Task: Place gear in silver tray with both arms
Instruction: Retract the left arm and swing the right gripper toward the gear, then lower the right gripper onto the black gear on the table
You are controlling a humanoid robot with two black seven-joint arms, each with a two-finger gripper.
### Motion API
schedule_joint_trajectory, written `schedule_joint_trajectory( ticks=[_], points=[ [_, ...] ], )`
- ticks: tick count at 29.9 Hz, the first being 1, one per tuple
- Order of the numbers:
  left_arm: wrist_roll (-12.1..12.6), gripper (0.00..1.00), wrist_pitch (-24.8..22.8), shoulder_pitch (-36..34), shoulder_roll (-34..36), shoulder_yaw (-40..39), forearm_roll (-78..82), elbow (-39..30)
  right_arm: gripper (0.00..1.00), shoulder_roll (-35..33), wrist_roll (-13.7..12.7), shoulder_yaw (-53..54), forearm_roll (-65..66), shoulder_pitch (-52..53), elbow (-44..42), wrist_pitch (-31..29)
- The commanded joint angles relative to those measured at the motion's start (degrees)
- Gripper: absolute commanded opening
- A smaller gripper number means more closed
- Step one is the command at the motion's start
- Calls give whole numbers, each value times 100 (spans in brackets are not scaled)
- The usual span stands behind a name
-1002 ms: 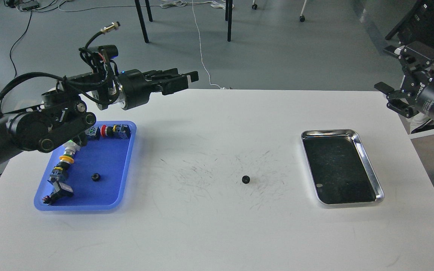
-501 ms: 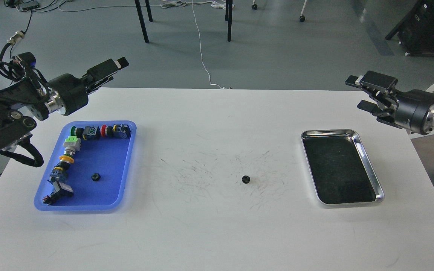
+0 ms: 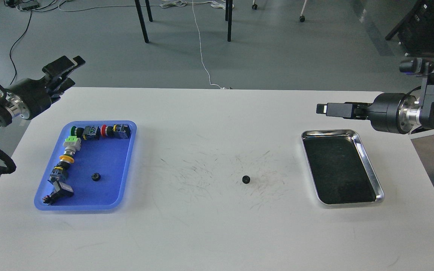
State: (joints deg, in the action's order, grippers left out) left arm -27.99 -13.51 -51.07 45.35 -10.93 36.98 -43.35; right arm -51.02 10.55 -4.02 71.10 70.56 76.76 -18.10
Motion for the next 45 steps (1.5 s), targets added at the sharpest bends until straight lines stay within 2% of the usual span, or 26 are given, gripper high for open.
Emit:
schedule_joint_trajectory(
  ticks=[1, 7, 12, 15, 22, 28, 38, 41, 45],
  points=[
    [-1, 98, -37, 1, 106, 3, -112, 28, 99, 311, 96, -510, 256, 386, -12, -1],
    [-1, 98, -20, 54, 194, 3, -112, 28, 98, 1057, 219, -1171, 273, 888, -64, -1],
    [-1, 98, -29, 54, 361, -6, -121, 20, 98, 1804, 254, -1487, 422, 959, -423, -1],
    [-1, 98, -37, 54, 475, -6, -190, 11, 98, 2297, 377, -1628, 431, 959, -670, -1],
    [-1, 98, -81, 54, 660, -6, -358, 2, 98, 3097, 465, -1980, 519, 959, -978, -1],
    [-1, 98, -108, 71, 669, -6, -402, 2, 95, 3423, 684, -2313, 616, 959, -1092, -1],
    [-1, 98, -99, 115, 677, -6, -560, 2, 90, 3819, 729, -2551, 958, 941, -1505, -1],
    [-1, 98, -99, 115, 704, -6, -569, 2, 78, 4081, 825, -2709, 976, 968, -1672, -1],
    [-1, 98, -99, 115, 713, -6, -613, 2, 79, 4267, 931, -2876, 985, 1038, -1743, -1]
  ],
)
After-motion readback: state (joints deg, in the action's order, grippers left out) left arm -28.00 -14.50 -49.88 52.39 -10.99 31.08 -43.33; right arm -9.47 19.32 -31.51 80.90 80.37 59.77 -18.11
